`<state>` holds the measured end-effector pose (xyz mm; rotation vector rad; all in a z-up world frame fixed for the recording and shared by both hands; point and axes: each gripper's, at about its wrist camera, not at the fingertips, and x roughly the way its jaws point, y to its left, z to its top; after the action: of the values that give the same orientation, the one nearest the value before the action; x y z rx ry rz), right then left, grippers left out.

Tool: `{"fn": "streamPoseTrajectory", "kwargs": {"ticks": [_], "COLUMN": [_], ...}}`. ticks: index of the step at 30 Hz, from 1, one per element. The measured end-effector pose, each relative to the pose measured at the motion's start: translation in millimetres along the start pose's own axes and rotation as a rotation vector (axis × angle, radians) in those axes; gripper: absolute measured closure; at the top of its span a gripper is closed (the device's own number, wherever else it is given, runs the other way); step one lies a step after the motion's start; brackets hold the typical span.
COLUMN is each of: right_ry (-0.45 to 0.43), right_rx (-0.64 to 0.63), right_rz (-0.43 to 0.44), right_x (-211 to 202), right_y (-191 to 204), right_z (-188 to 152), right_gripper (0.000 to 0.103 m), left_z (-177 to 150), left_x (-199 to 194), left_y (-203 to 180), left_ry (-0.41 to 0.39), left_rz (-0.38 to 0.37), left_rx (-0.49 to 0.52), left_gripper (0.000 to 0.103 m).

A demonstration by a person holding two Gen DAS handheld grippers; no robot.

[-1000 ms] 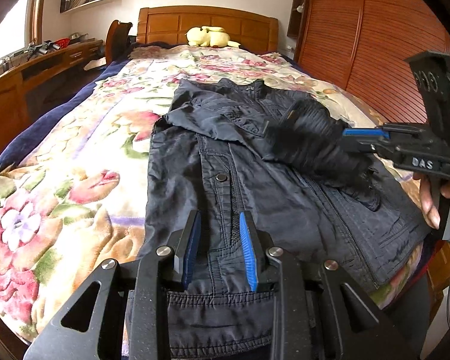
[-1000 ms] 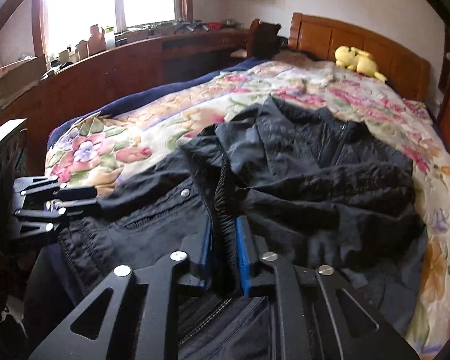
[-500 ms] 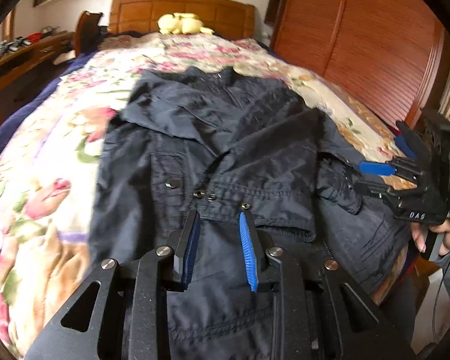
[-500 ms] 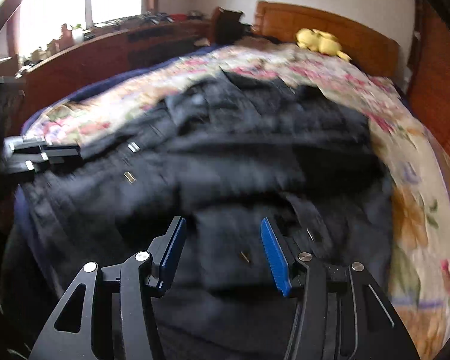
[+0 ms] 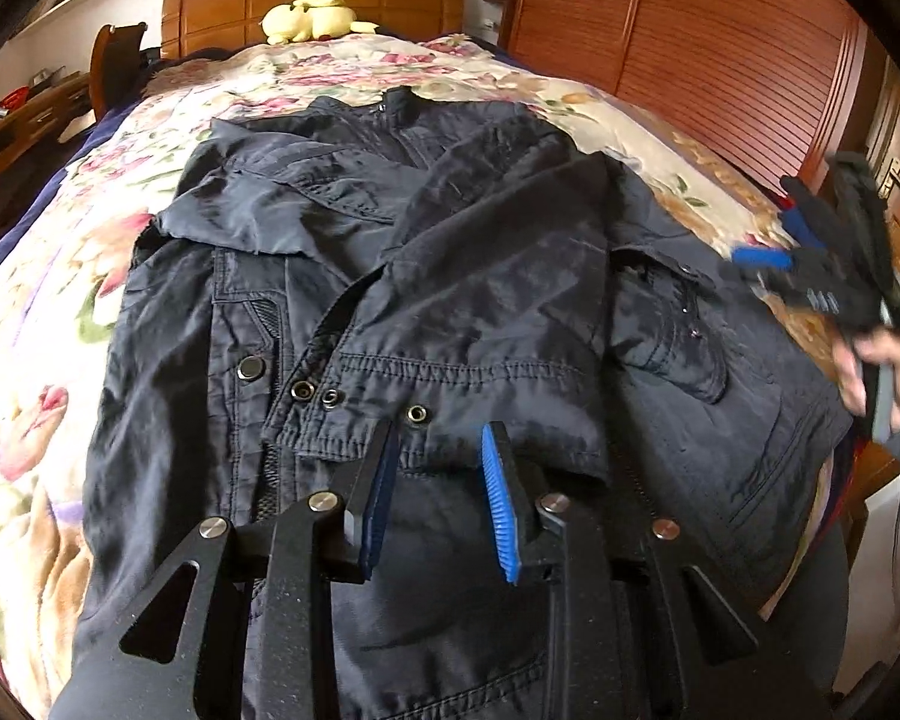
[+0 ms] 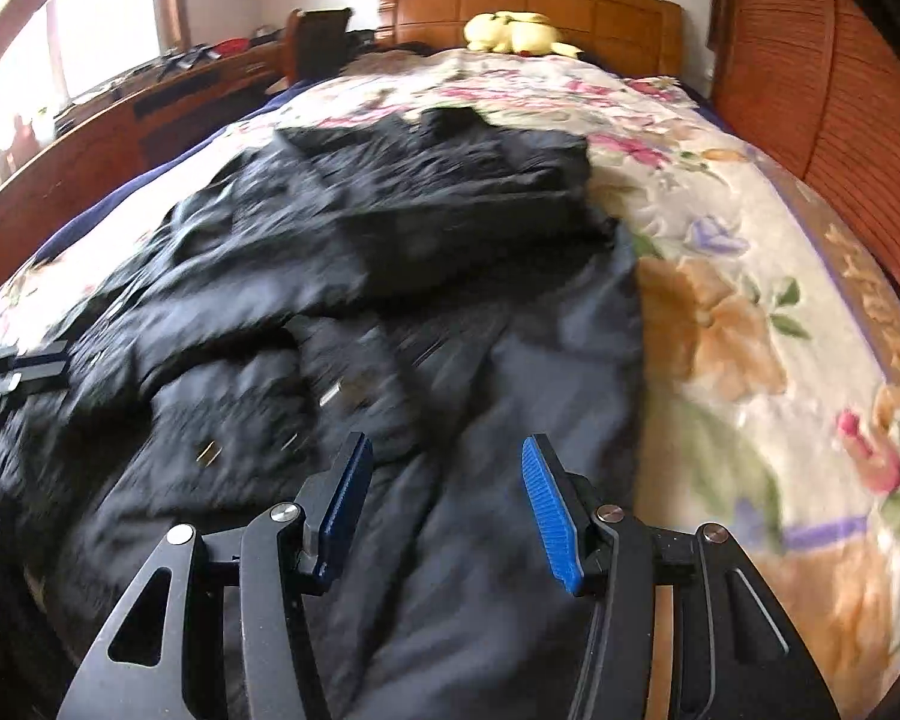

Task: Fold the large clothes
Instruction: 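Withdraw the open right tool over the folded jacket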

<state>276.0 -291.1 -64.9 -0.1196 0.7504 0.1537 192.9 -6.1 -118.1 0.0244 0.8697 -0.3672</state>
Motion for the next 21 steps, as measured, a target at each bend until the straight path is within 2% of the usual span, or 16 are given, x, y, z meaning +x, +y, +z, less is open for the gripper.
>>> {"fn": "streamPoseTrajectory", "kwargs": {"ticks": [3,7,10,16,21], "right_ry": [0.007,0.023,0.013,-0.035,-0.015], "right_rx": [-0.014,0.016,0.052,0.148,0.128], "right_rz": [-0.067,-0.102,-0.107,-0.113,-0.121], "right_x": [18.8,56.9,91.2,130.6,166.6], "right_y": [-15.7,-37.1,-48.0,-69.0,-73.0], "right_z": [20.8,55.7,80.7,118.8,139.2], "right_gripper": [0.049,0.049,0.049,0.049,0.049], "left_z": [0.5,-0.5,-2.9,-9.5,-14.7], "left_x": [1.9,5.4,9.5,17.1,19.9], "left_y": [-0.2,3.2,6.7,10.2,12.0], "left_ry": [-0.002,-0.011,-0.013,-0.027,-0.045], "left_rz": [0.0,0.011,0.013,0.009,0.001], "left_rx": [0.002,-0.001,-0.01,-0.024,-0.031], "left_gripper": [0.073,0.073,0.073,0.073,0.073]}}
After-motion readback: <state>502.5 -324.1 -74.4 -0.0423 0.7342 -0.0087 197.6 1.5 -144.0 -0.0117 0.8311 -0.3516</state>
